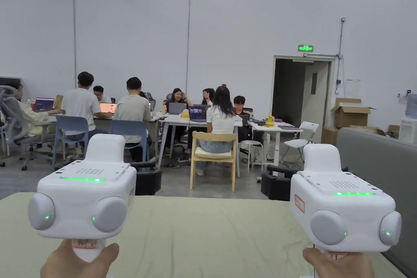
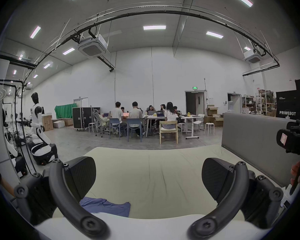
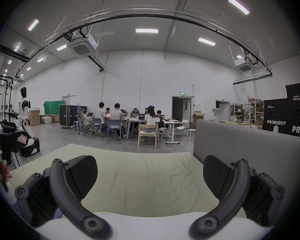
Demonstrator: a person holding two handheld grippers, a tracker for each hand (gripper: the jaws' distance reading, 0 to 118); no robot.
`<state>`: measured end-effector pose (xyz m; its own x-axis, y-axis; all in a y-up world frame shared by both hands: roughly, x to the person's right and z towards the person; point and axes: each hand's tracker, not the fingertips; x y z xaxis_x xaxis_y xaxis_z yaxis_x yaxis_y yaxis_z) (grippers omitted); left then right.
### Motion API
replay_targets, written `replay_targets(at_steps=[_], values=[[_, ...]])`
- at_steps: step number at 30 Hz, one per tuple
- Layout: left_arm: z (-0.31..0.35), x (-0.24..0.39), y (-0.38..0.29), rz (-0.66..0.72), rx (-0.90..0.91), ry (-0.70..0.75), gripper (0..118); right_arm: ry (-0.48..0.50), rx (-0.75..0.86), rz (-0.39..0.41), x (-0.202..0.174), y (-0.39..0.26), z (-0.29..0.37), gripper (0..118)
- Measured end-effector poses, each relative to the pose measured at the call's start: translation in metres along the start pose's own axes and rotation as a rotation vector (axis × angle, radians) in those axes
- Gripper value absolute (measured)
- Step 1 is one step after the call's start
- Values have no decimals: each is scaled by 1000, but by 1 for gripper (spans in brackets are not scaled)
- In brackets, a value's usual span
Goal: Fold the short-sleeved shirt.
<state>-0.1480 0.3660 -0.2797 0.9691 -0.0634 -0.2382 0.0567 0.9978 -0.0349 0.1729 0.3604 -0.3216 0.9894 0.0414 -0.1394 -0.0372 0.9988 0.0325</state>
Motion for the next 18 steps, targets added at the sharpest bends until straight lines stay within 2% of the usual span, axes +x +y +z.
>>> replay_targets(at_steps=[13, 18], values=[[2, 1, 2, -19, 4, 1, 118, 12, 0, 12, -6, 3, 1, 118], [6, -2, 6, 18, 8, -8, 118, 24, -1, 13, -9, 3, 5, 118]])
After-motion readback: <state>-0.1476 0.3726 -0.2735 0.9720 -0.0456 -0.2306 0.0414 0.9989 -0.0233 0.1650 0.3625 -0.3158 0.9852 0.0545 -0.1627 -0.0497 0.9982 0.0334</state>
